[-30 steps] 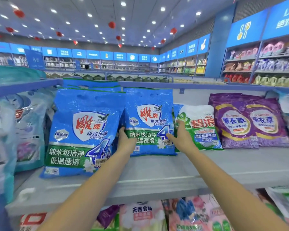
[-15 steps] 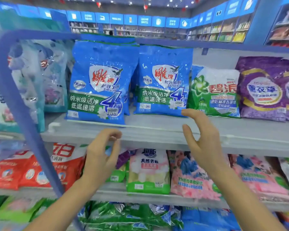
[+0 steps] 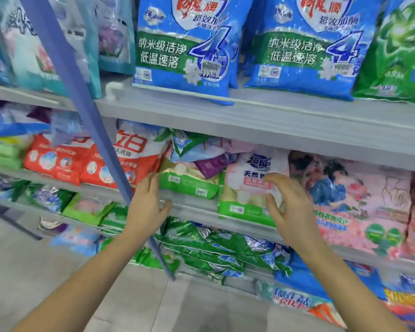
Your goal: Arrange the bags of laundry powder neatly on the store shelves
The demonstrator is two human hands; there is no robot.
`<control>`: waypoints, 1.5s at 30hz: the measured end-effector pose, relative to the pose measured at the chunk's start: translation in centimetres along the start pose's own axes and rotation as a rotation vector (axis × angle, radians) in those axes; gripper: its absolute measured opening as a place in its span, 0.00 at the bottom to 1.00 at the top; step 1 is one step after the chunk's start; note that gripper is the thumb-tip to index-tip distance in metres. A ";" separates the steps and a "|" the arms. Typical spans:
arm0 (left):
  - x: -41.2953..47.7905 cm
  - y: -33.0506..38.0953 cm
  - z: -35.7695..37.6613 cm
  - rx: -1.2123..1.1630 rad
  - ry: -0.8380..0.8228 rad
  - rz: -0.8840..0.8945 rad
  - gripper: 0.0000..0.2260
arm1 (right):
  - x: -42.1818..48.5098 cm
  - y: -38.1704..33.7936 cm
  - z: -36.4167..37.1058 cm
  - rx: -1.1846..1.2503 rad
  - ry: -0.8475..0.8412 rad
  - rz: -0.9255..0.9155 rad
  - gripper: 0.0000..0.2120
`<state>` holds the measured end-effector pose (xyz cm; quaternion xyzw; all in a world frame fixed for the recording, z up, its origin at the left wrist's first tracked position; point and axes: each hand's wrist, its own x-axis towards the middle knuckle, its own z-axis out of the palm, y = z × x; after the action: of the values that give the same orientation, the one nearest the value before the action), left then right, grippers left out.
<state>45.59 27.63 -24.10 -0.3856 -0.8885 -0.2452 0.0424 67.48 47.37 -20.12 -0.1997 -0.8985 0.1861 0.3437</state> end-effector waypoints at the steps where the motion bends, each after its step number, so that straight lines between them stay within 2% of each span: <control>1: 1.0 -0.4 0.4 0.027 0.016 0.011 0.30 | 0.6 0.2 0.5 -0.038 -0.005 0.002 0.16; 5: 5.1 -2.3 2.2 0.180 0.057 0.021 0.34 | 4.6 -0.7 3.2 -0.141 0.016 -0.022 0.19; 8: 6.3 -3.9 3.9 0.265 0.020 0.000 0.37 | 8.0 -2.9 6.2 -0.231 -0.007 -0.098 0.21; 10: 6.4 -5.2 5.2 0.272 0.002 0.001 0.36 | 10.1 -4.5 8.3 -0.290 -0.041 -0.151 0.22; 17: 6.4 -7.0 6.4 0.249 -0.011 0.085 0.35 | 15.1 -5.8 14.6 -0.314 -0.184 -0.109 0.33; 19: 6.3 -7.1 6.5 0.250 -0.002 0.116 0.35 | 15.4 -5.6 15.6 -0.365 -0.134 -0.112 0.32; 22: 6.2 -7.2 6.6 0.237 0.004 0.122 0.36 | 15.3 -5.9 16.4 -0.420 -0.063 -0.077 0.26; 25: 6.2 -7.2 6.5 0.207 -0.012 0.125 0.35 | 14.7 -6.3 15.8 -0.349 0.025 -0.033 0.19; 30: 6.3 -6.6 5.2 0.001 -0.039 0.096 0.34 | 11.4 -6.5 13.6 -0.197 0.161 -0.091 0.17; 33: 5.7 -6.2 3.9 -0.224 0.040 0.066 0.29 | 9.0 -7.1 12.4 -0.160 0.222 -0.089 0.16; 37: 2.9 -4.0 2.2 -0.549 0.185 0.025 0.27 | 7.1 -8.7 10.4 -0.090 0.334 0.009 0.14; 40: 2.4 -1.7 0.3 -0.849 0.245 -0.080 0.31 | 6.0 -9.8 7.8 -0.001 0.289 0.055 0.14; 42: 3.0 -1.1 -0.7 -0.973 0.287 0.002 0.32 | 5.2 -10.4 5.6 0.065 0.241 0.096 0.16; 45: 3.0 -0.3 -2.8 -1.042 0.175 0.183 0.32 | 4.3 -11.1 2.5 0.245 0.151 0.195 0.26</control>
<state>43.00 28.15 -20.96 -0.4095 -0.6048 -0.6805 -0.0594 60.28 39.50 -14.29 -0.2561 -0.8172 0.3112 0.4121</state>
